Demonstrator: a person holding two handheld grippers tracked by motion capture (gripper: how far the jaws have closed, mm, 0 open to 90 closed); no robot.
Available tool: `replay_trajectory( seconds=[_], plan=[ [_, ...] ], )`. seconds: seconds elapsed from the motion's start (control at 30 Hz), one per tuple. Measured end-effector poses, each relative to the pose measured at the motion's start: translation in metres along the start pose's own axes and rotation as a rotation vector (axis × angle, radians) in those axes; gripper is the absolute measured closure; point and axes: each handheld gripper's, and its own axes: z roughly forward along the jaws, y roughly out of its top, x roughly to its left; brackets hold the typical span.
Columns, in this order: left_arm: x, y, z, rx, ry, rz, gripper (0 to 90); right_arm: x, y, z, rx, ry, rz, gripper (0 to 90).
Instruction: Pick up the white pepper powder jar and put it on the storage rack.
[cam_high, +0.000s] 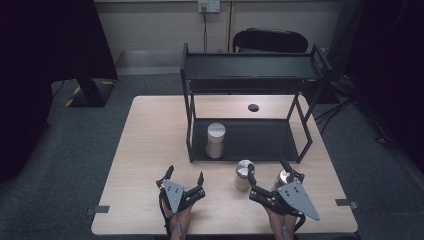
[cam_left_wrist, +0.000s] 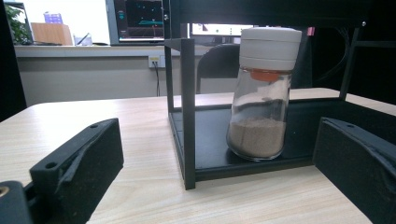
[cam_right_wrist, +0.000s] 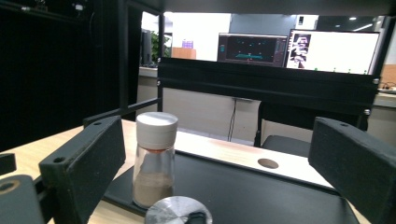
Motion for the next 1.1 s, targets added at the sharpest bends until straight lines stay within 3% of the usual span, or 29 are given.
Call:
replay_trajectory(
  seconds=[0.7, 1.1],
  plan=[
    [0.0, 0.0, 0.0, -0.003, 0.002, 0.0, 1.2, 0.005, -0.005, 0.021, 0.044, 0.046, 0.014, 5.9],
    [-0.001, -0.001, 0.0, -0.005, 0.002, 0.0, 1.2, 0.01, -0.017, 0.03, 0.078, 0.042, 0.022, 8.5]
  ],
)
